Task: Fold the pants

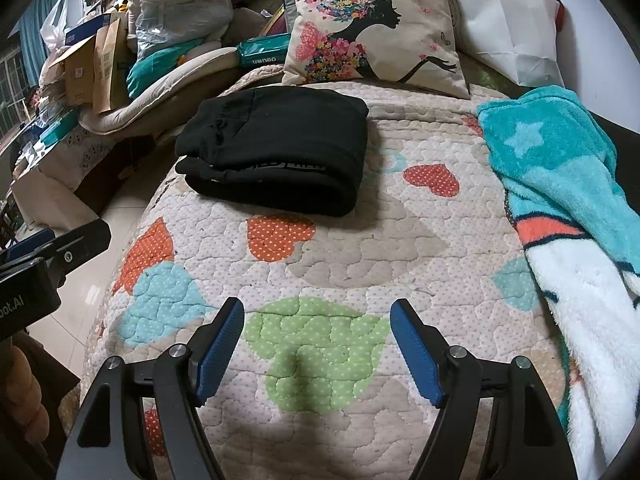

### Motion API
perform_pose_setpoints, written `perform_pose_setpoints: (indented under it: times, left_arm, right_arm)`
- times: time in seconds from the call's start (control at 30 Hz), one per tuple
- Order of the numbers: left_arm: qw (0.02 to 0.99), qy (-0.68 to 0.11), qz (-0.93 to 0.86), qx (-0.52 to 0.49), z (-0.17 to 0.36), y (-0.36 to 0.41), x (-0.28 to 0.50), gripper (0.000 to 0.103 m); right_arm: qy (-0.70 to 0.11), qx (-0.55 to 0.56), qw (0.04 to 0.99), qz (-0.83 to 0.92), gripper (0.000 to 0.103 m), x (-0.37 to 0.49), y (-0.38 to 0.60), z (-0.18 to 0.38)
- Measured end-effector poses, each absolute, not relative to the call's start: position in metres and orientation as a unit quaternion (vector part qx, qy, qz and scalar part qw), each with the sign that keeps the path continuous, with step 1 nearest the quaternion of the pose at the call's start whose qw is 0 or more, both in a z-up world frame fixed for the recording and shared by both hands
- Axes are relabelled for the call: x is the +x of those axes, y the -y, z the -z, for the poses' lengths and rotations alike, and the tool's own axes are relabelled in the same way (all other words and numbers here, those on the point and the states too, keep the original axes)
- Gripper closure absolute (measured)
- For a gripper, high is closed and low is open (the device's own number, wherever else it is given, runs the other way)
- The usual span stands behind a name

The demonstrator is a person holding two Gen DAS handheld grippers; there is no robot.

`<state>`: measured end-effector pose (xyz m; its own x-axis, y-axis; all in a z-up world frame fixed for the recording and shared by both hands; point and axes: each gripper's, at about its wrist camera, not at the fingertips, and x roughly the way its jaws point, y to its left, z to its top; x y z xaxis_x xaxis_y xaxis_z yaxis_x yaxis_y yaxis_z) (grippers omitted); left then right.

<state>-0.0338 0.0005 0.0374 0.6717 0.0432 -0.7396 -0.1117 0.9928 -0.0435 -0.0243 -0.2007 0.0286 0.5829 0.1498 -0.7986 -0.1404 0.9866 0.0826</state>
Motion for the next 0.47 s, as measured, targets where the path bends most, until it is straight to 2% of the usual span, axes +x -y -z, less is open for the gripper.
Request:
perform_pose_setpoints:
  times: [0.47]
  left_arm:
    - [0.912,-0.407,-0.032,-0.037,-0.0348,0.0066,-0.0344,0.005]
  right_arm:
    - [-0.45,0.005,0.89,-0.081,0.022,-0.0243,0.2007,-0.0281]
